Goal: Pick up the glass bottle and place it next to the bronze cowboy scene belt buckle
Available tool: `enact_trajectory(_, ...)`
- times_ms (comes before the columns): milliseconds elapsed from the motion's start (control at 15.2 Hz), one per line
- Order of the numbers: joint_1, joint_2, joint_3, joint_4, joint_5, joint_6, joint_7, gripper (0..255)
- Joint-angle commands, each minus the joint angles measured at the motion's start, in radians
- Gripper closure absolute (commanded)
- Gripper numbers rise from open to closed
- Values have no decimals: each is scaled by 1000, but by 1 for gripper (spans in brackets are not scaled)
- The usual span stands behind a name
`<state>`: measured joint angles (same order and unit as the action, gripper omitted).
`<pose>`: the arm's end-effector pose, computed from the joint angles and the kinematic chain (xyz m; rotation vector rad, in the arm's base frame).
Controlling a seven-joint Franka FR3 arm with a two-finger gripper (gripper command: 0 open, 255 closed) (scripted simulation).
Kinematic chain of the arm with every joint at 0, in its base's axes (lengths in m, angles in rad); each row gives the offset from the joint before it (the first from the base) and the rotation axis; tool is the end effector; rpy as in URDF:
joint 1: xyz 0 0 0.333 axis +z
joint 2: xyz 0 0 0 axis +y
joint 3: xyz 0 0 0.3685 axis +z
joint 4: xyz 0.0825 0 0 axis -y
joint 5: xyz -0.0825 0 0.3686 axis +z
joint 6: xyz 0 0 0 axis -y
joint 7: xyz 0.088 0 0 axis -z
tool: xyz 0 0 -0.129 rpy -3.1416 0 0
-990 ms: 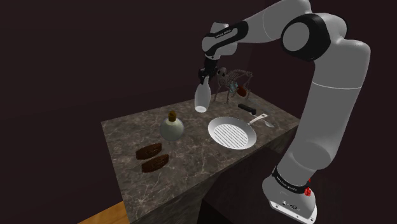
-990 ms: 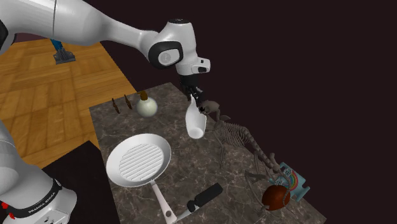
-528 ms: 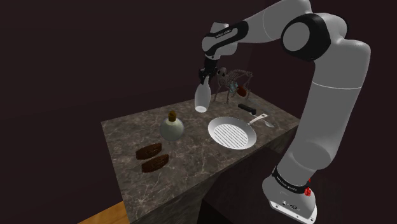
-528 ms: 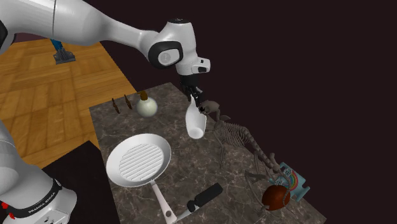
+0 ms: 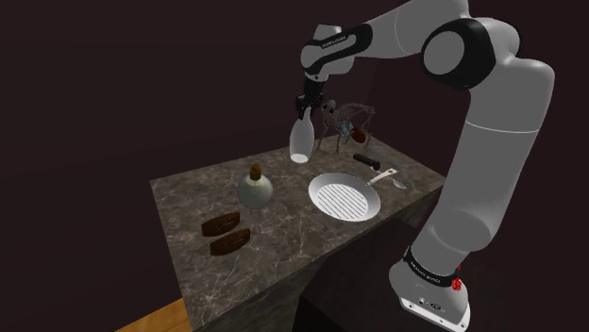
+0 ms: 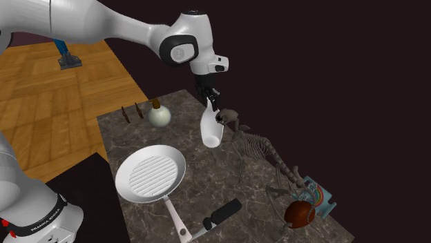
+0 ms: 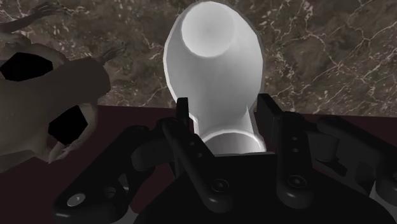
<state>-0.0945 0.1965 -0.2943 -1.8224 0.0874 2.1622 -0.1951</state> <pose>0.5849 -0.2213 0.4827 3.0878 -0.3524 0.2364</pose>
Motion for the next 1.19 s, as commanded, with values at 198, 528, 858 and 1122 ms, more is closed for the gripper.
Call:
enact_trajectory(198,1,-17,-2,48,-8,-64,7,255)
enact_trajectory(528,1,-28,-3,101,-14,-127,12,255)
enact_trajectory(858,1,-34,-4,161,-18,-193,15,255)
enact_trajectory(1122,0,-35,-5,213,-19,-246,17,255)
